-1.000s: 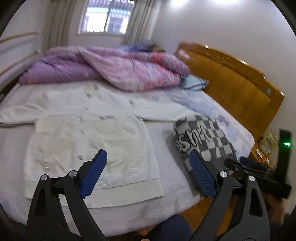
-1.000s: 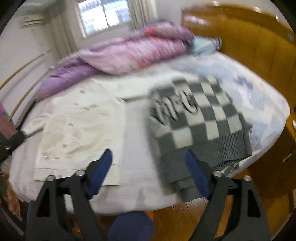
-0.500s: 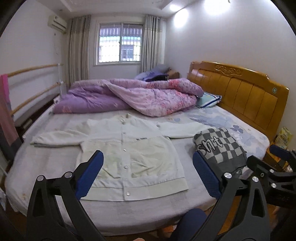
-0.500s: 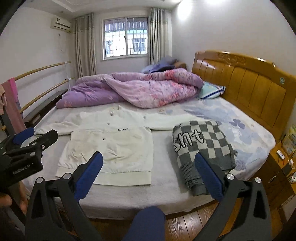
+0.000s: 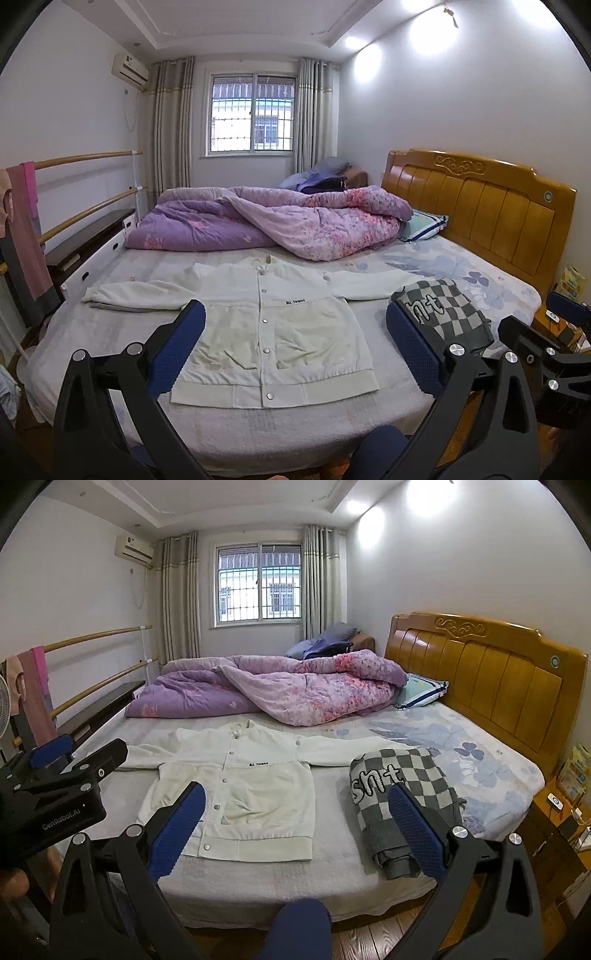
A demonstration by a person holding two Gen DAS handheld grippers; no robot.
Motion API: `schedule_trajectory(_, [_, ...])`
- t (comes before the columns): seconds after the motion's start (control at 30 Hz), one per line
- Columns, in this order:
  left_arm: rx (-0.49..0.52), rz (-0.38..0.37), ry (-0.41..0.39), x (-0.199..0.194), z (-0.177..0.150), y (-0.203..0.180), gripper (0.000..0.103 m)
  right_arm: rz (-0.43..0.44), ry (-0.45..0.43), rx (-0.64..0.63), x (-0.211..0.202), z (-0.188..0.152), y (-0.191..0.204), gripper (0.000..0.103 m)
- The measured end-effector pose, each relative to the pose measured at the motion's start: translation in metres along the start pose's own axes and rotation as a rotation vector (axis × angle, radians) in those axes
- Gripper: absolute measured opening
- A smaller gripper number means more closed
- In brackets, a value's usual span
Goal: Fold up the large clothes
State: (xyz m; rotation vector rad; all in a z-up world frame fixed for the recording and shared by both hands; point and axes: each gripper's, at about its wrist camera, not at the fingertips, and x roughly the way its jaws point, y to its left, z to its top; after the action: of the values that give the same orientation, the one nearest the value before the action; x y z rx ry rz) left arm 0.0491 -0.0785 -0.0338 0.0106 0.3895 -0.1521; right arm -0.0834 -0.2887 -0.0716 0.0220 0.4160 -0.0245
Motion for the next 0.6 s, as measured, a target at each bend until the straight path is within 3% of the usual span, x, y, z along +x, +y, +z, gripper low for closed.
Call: schedule_trajectory(0.6, [0.016,0.02,-0.065,-0.027,0.009,0.001,0.098,-0.019,-0.076,-0.008,-0.022,0.0,0.0,0.096])
